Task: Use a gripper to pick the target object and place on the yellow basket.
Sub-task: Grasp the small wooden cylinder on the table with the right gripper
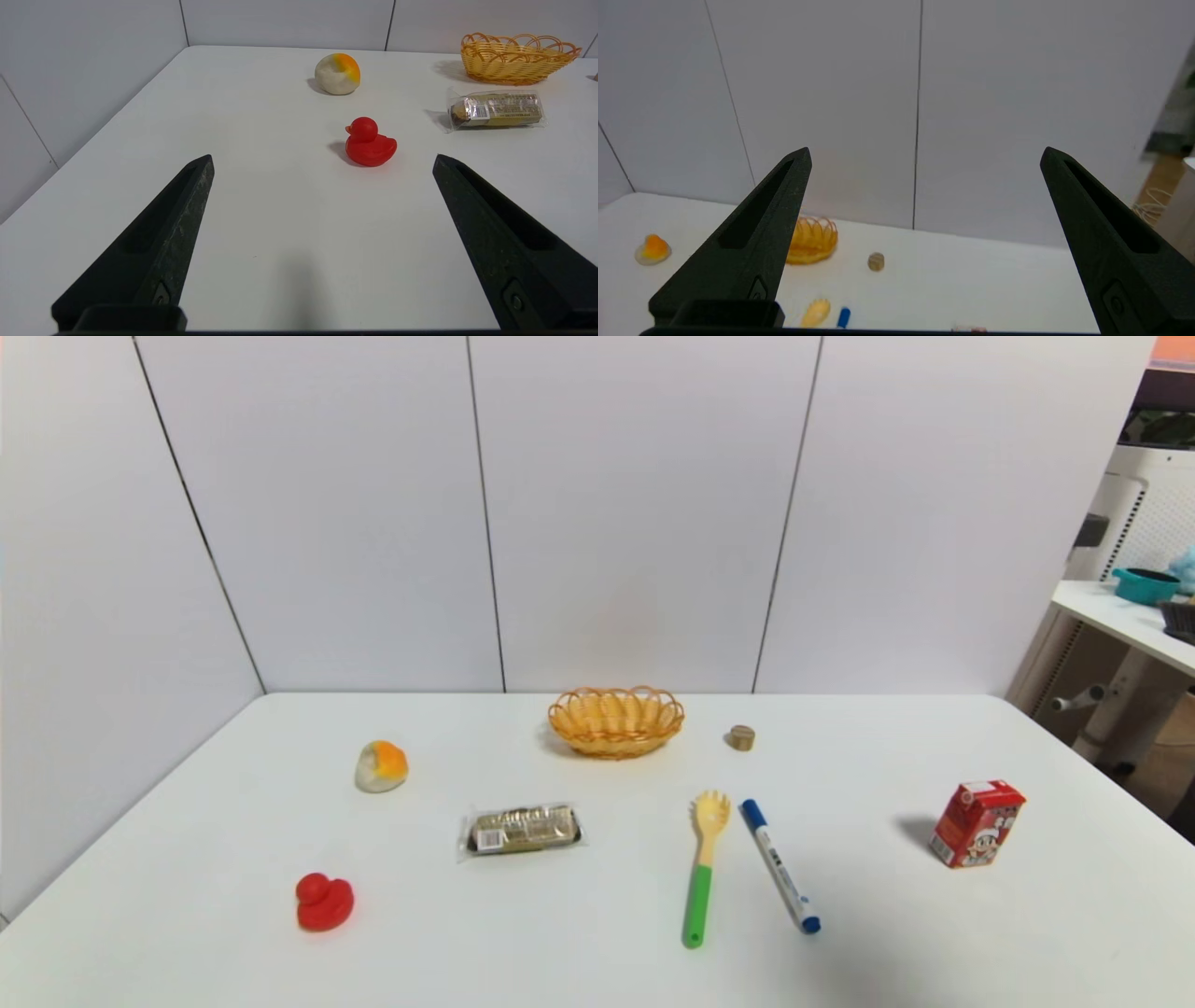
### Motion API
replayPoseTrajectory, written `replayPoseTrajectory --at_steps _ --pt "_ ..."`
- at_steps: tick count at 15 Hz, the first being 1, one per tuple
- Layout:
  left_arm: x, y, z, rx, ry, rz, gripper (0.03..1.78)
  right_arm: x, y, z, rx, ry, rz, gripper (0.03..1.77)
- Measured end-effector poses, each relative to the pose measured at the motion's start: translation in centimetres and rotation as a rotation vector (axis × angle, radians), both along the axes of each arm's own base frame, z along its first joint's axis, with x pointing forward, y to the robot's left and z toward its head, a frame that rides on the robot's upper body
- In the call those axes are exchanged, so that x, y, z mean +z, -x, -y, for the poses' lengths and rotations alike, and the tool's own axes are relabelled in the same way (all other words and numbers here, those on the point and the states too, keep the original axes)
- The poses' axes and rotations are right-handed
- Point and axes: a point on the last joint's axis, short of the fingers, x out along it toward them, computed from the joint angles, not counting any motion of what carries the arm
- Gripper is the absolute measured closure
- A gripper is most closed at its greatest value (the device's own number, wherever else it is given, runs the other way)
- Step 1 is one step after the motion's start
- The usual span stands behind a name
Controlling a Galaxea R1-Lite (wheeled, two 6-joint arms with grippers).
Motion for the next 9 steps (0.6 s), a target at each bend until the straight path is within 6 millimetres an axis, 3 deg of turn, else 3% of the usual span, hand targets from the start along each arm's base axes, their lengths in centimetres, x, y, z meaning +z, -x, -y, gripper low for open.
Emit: replayPoseTrajectory --at_steps 3,5,7,9 --pt "0.0 0.0 0.0 0.0 0.0 0.0 0.12 3.7 -7.5 -2.4 0.093 0.006 -0.001 0.11" --pt "0.0 0.0 0.0 0.0 0.0 0.0 0.12 4.0 -12.7 -4.6 0.183 0.022 -0.041 0.11" --pt "0.0 0.0 0.0 0.0 0.0 0.0 0.12 2.0 -18.2 -7.0 0.265 0.053 -0.125 0.11" --pt "0.0 0.0 0.0 0.0 0.0 0.0 0.12 -1.4 -22.8 -9.0 0.313 0.094 -0.223 0.11"
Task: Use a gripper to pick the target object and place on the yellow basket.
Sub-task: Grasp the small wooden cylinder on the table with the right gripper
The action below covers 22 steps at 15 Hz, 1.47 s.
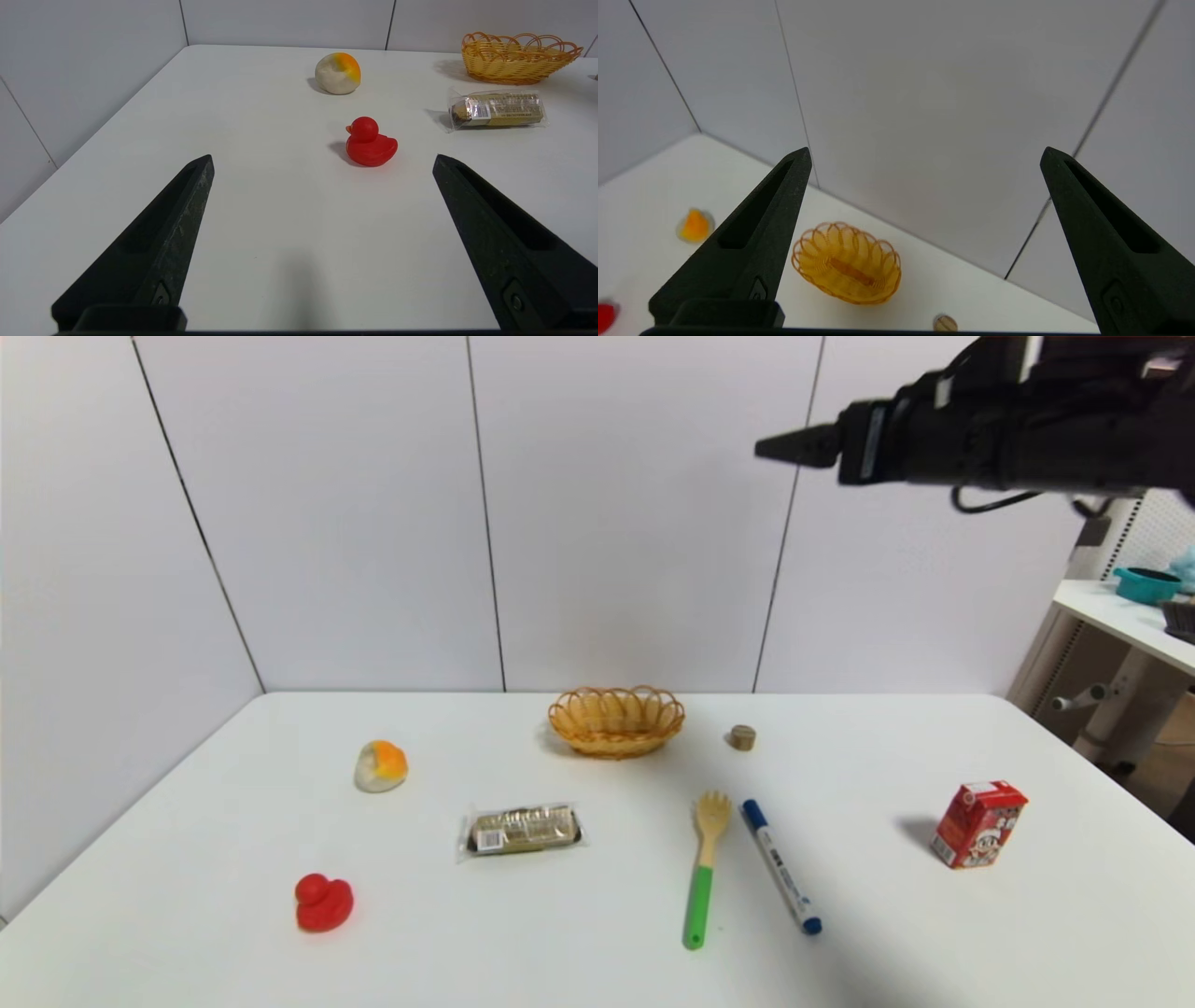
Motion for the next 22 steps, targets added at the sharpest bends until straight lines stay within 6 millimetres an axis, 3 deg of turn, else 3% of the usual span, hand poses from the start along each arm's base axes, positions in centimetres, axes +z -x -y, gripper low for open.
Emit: replayPoseTrajectory --at_steps 4,8,13,22 --pt "0.0 0.0 0.0 0.0 0.0 0.0 0.12 -8.3 -6.6 -2.4 0.024 0.074 -0.204 0.11" --pt "0.0 0.0 0.0 0.0 0.0 0.0 0.12 -14.2 -9.4 -1.7 -0.008 0.133 -0.394 0.11" --pt "0.0 0.0 0.0 0.0 -0.001 0.0 0.12 -18.4 -10.2 0.2 -0.023 0.246 -0.587 0.11" --pt "0.0 0.0 0.0 0.0 0.0 0.0 0.12 -23.7 -12.3 1.1 -0.008 0.332 -0.66 0.1"
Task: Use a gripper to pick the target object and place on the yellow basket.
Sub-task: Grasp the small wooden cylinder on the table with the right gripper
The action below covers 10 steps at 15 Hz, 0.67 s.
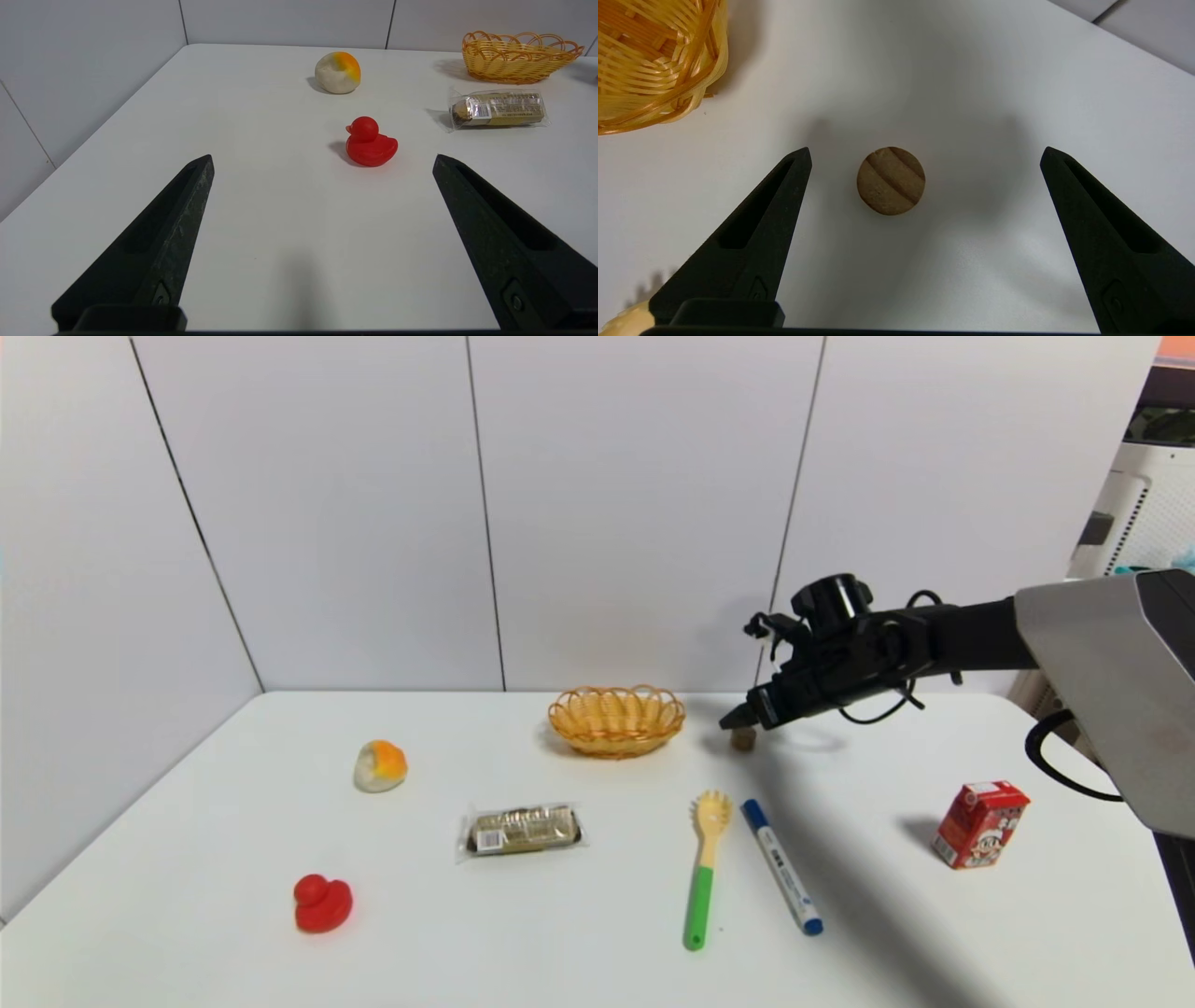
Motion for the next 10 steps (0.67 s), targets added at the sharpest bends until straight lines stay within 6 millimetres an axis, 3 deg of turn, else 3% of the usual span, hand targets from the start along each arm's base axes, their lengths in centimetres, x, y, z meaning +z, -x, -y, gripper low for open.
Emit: replayPoseTrajectory --at_steps 10 --pt "0.0 0.0 0.0 0.0 0.0 0.0 0.12 -1.5 0.0 -0.3 0.008 0.007 -0.065 0.1"
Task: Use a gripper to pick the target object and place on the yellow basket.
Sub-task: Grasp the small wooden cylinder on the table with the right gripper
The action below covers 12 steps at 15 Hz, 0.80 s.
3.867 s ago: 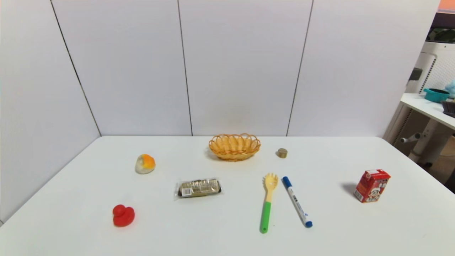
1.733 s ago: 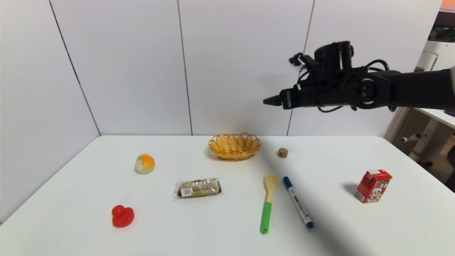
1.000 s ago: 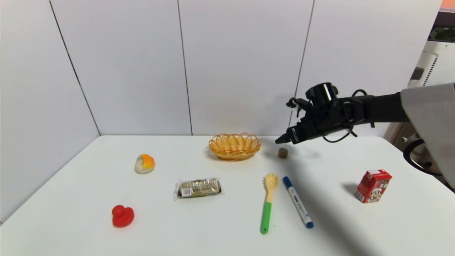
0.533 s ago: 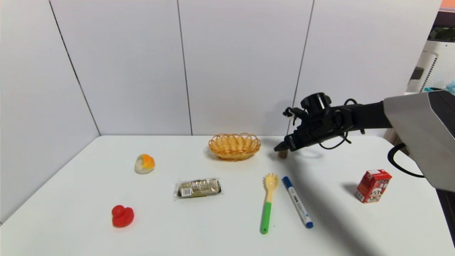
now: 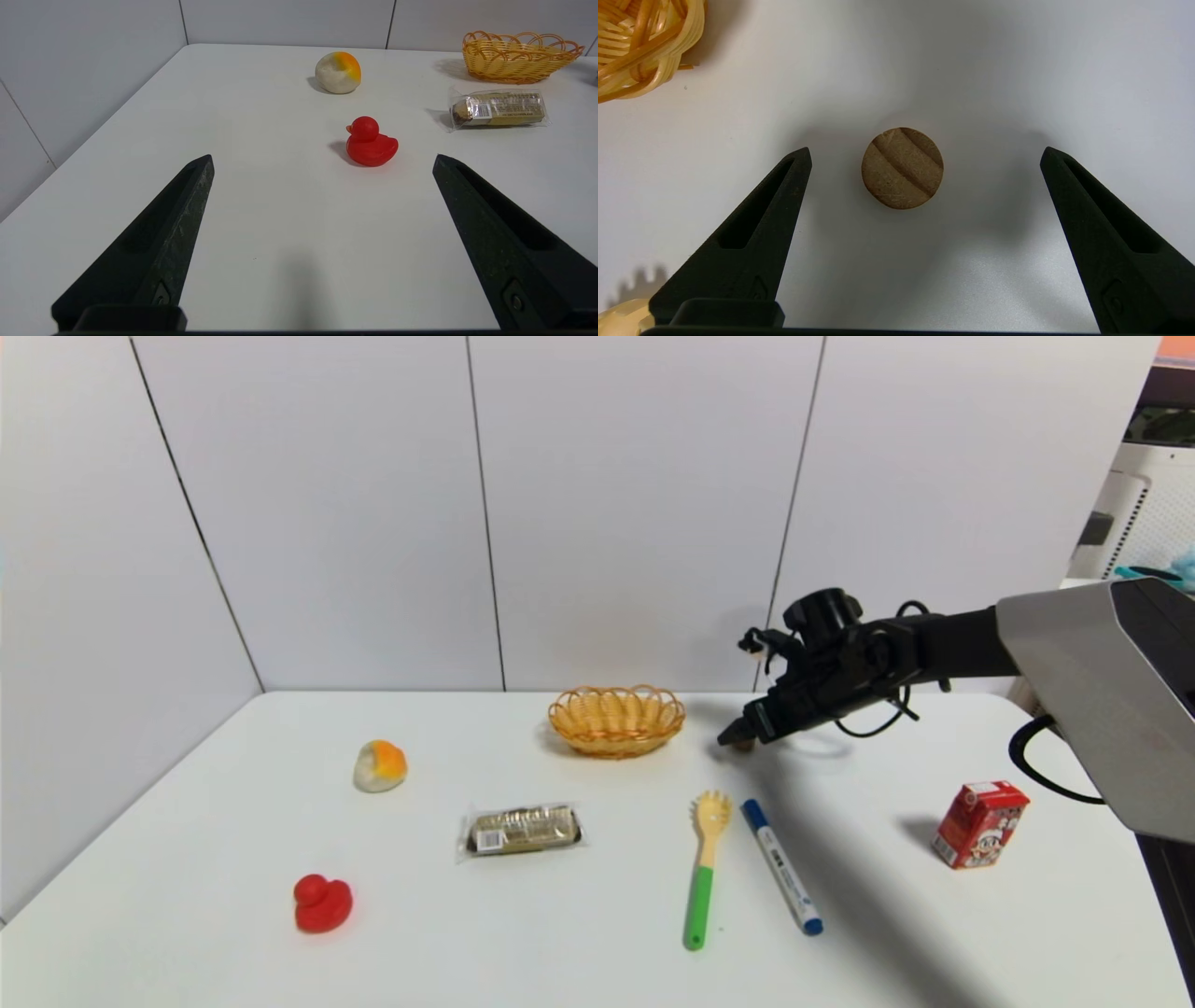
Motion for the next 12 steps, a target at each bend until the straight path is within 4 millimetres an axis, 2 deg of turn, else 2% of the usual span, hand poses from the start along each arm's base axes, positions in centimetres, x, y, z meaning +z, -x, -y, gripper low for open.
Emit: replayPoseTrajectory --at_steps 10,12 --pt "0.0 0.0 0.0 0.0 0.0 0.0 0.12 -0.28 -0.06 -0.01 0.001 0.001 -0.005 0.1" --pt "0.0 0.0 0.0 0.0 0.0 0.0 0.12 -0.39 -0.09 -0.04 0.001 0.001 -0.007 0.45"
